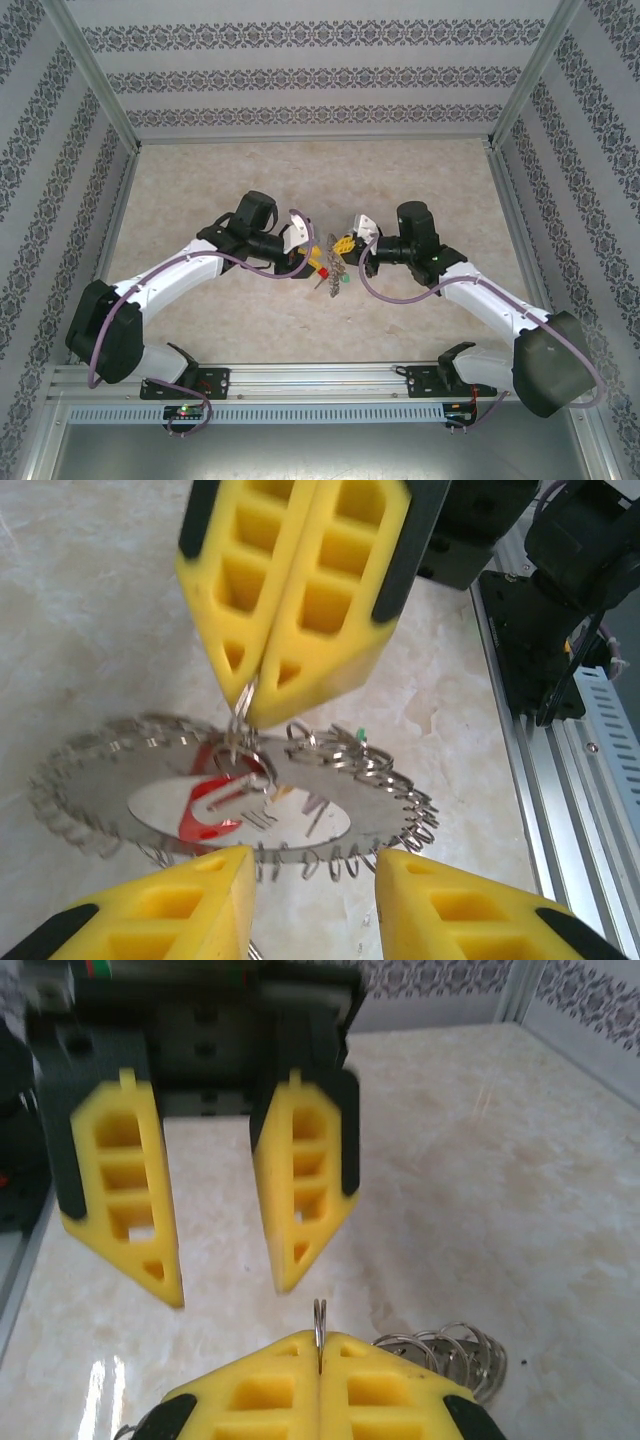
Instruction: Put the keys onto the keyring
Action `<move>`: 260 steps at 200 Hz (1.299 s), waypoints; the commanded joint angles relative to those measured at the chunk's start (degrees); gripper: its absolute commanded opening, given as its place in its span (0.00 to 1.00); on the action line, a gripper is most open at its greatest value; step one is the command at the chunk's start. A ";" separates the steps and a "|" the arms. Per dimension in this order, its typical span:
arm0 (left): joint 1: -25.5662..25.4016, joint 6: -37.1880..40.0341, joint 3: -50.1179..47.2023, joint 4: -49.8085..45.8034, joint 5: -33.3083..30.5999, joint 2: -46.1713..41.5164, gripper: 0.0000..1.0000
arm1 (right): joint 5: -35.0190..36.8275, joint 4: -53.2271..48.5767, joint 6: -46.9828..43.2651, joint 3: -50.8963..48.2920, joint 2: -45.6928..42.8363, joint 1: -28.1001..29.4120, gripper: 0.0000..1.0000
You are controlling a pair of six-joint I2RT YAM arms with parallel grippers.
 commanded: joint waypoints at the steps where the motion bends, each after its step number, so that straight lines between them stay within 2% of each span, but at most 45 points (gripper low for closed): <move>1: 0.46 -6.39 -1.81 8.72 1.94 -0.54 0.37 | -5.01 11.43 6.28 -1.55 -1.56 -0.63 0.00; 45: 0.44 -10.11 -3.38 16.09 -1.07 -0.24 0.40 | -6.41 13.36 7.66 -2.13 -1.64 -0.73 0.00; 119: 0.46 -9.36 -1.31 15.78 1.04 2.98 0.41 | -8.90 16.56 9.83 -2.22 -0.51 -0.55 0.00; 134: 0.40 -8.79 -0.84 15.48 1.33 3.43 0.45 | -9.67 16.48 9.89 -2.09 -0.33 -0.55 0.00; 173: 0.46 -7.09 0.47 13.61 3.38 3.73 0.34 | -8.44 16.29 9.75 -2.30 -0.15 -0.51 0.00; 213: 0.41 -4.21 1.63 8.39 2.80 2.84 0.08 | -5.70 15.92 9.39 -2.91 -0.28 -0.64 0.00; 241: 0.42 -2.83 1.79 4.96 1.31 1.29 0.00 | -4.82 15.52 9.04 -3.62 -0.50 -0.82 0.00; 260: 0.57 -2.82 1.53 4.22 -0.12 -0.01 0.00 | -6.10 12.77 7.53 -3.26 -0.25 -0.87 0.00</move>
